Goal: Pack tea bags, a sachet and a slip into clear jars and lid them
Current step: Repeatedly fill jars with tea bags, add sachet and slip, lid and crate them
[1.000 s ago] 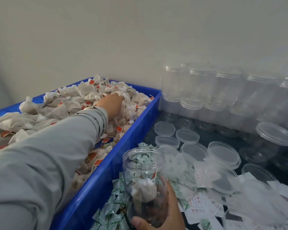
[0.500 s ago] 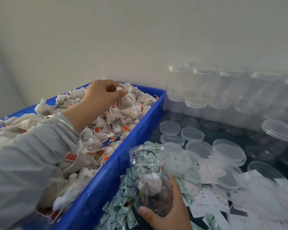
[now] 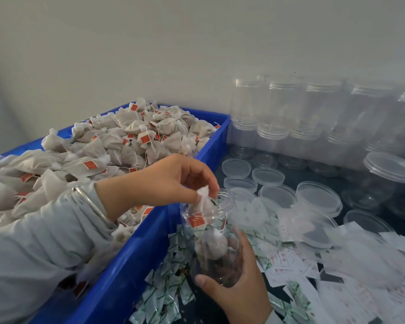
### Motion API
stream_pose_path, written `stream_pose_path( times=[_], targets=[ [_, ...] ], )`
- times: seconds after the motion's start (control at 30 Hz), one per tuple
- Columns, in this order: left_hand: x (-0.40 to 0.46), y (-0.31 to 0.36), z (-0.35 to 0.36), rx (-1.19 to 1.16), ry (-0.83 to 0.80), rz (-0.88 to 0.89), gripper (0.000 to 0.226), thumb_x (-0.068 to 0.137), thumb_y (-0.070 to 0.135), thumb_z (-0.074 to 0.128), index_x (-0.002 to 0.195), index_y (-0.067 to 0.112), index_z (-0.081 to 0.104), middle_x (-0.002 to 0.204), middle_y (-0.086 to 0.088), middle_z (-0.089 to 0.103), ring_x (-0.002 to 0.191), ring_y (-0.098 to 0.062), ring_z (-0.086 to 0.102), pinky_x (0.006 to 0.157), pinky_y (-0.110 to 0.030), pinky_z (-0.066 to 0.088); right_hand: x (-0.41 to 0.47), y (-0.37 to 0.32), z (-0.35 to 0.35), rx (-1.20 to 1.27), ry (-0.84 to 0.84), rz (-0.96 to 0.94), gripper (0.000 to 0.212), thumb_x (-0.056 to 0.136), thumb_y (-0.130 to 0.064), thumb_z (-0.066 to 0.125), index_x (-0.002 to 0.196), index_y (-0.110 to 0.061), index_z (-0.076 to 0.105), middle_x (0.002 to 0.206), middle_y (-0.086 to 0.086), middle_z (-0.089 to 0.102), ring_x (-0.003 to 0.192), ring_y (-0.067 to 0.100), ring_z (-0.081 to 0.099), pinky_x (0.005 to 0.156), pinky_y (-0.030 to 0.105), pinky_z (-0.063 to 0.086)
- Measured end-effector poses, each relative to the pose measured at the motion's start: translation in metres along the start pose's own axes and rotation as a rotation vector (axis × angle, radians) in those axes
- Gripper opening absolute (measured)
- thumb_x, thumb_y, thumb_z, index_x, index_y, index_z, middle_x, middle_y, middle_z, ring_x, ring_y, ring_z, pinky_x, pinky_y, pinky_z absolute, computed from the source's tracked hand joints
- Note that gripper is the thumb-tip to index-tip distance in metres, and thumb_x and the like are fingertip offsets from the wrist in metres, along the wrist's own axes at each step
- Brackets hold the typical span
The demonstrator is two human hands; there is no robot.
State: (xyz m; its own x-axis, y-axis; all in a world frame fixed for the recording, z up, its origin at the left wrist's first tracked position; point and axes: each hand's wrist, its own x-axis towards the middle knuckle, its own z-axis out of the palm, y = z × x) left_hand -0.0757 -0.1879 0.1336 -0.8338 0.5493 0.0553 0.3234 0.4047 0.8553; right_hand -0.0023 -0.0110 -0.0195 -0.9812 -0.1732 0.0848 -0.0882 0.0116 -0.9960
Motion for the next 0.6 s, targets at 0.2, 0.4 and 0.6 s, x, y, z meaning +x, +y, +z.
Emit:
stream_pose_path(
  times=[0.2,0.4,0.6],
  targets=[
    [-0.004,0.003,0.003,0.186,-0.104,-0.049,0.041,0.070,0.001,0.047,0.094,0.026,0.069,0.093,0.018,0.070,0.090,-0.005,0.067,0.086,-0.031,0.054,0.000,0.002,0.000,0.018,-0.016,-0.018,0.099,0.049,-0.020,0.090,0.127,-0.046,0.035,0.127,-0.026,0.045,0.106,-0.026,0.045,0.076,-0.003,0.039],
    [0.002,-0.013,-0.010,0.137,0.146,-0.109,0.048,0.077,-0.019,0.044,0.084,0.021,0.070,0.085,0.007,0.074,0.084,-0.010,0.070,0.080,-0.016,0.052,-0.001,-0.001,0.001,0.019,-0.034,-0.019,0.100,0.046,-0.022,0.089,0.128,-0.045,0.037,0.126,-0.027,0.049,0.109,-0.017,0.051,0.084,0.004,0.044],
    [0.006,-0.036,-0.043,0.113,0.492,-0.161,0.038,0.080,-0.016,0.049,0.079,0.017,0.069,0.070,0.009,0.072,0.068,-0.001,0.067,0.065,-0.011,0.050,-0.004,-0.002,0.002,-0.068,0.083,-0.093,0.091,0.042,-0.021,0.094,0.119,-0.039,0.048,0.115,-0.033,0.058,0.106,-0.014,0.054,0.079,0.001,0.043]
  ],
)
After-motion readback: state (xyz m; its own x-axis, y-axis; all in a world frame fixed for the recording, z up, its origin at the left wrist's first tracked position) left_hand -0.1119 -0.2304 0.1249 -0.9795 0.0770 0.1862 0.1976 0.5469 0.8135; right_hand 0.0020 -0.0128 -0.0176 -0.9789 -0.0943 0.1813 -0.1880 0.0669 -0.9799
